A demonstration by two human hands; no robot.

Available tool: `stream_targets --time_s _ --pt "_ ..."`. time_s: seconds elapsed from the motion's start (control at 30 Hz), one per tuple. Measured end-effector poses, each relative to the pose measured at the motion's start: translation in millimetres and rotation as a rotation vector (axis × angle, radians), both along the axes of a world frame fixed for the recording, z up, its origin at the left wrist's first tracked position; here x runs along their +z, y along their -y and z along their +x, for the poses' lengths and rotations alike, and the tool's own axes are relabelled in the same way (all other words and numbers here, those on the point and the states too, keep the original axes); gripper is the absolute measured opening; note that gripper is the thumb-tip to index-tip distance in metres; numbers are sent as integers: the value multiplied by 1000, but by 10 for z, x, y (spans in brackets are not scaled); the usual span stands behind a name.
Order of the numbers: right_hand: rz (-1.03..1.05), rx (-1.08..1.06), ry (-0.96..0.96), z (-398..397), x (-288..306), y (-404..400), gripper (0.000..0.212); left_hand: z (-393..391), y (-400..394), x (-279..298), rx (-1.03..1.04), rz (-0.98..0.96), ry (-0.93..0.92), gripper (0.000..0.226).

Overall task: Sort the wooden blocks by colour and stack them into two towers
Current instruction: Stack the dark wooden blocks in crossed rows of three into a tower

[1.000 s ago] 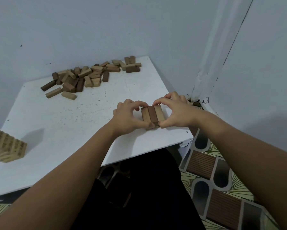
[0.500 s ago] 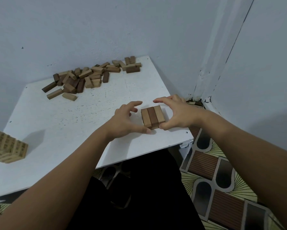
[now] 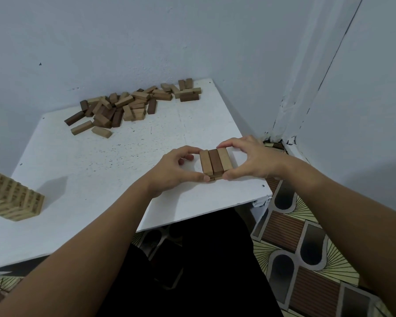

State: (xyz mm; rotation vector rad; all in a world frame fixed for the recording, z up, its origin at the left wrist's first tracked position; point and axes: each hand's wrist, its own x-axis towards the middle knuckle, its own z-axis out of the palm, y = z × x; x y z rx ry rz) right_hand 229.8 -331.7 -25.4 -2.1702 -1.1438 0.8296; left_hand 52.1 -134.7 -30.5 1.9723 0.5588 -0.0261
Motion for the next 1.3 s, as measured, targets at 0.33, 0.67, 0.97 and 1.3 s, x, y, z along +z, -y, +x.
stream_targets --time_s 0.33,0.67,0.97,1.3 --pt "37 -16 -49 5 -73 2 72 35 22 -50 19 -6 0 72" --pt "46 -35 -59 -28 -66 4 71 28 27 -76 4 33 6 76" --pt "74 -43 -126 -50 -55 -3 69 13 35 -66 -12 52 -19 79" --pt "59 -51 -154 -77 -32 -10 66 18 35 -72 -14 62 -9 77"
